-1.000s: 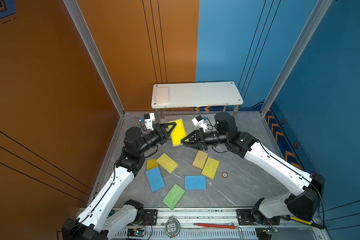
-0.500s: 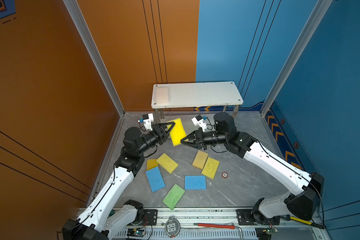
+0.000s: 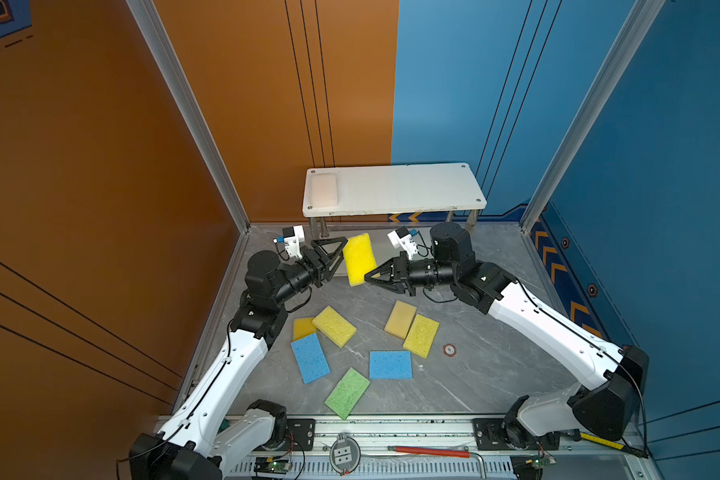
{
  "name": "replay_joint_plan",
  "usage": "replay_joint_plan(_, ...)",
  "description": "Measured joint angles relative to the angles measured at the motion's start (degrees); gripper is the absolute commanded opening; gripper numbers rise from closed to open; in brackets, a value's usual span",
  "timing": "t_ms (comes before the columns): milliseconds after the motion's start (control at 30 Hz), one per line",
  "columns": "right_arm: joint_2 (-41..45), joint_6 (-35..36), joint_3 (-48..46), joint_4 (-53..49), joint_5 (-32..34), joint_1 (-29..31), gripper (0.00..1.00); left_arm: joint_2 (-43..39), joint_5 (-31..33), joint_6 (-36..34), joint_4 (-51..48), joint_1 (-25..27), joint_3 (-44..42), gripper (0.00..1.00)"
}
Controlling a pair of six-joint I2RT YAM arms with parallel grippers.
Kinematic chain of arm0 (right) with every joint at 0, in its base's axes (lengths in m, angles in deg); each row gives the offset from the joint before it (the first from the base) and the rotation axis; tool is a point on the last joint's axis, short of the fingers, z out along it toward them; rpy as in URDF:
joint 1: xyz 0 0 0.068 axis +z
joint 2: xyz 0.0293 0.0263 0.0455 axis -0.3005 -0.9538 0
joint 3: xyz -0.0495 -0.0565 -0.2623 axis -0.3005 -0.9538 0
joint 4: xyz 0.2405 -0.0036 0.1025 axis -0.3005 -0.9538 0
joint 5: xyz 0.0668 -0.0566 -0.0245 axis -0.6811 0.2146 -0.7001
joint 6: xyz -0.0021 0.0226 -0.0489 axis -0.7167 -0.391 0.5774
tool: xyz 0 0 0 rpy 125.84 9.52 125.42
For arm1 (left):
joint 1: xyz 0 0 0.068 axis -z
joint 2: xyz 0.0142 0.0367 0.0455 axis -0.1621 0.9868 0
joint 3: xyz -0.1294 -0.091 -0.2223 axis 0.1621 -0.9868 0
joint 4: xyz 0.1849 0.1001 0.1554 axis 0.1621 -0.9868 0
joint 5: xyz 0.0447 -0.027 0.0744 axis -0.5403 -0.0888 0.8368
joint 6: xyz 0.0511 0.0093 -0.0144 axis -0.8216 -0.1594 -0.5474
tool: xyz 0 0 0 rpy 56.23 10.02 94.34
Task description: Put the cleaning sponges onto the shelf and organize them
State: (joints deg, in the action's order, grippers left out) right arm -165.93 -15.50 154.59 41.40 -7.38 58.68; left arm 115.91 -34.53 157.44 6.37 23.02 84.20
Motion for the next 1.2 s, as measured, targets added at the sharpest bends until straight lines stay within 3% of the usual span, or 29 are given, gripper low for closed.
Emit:
replay_joint_plan(367, -0.87, 1.57, 4.61, -1.40, 0.15, -0.07, 0.04, -3.65, -0.96, 0.39, -1.44, -3.39, -0.04, 0.68)
replay_joint_plan(533, -3.63, 2.62, 9.60, -2.75, -0.02, -1.22, 0.04, -7.13, -1.11, -1.64, -6.60, -5.35, -0.02, 0.70)
replay_joint_plan(833, -17.22, 3.06, 27.43, -3.54, -1.22, -8.85, 0.04, -13.64, -1.05, -7.74, -22.45, -7.41, 0.74, 0.71)
replay_joint_plan(1200, -35.52, 2.56, 45.94, -3.87, -4.42, -11.19, 0.03, -17.64, -3.74, -10.01, -32.65, -12.76, 1.07, 0.71)
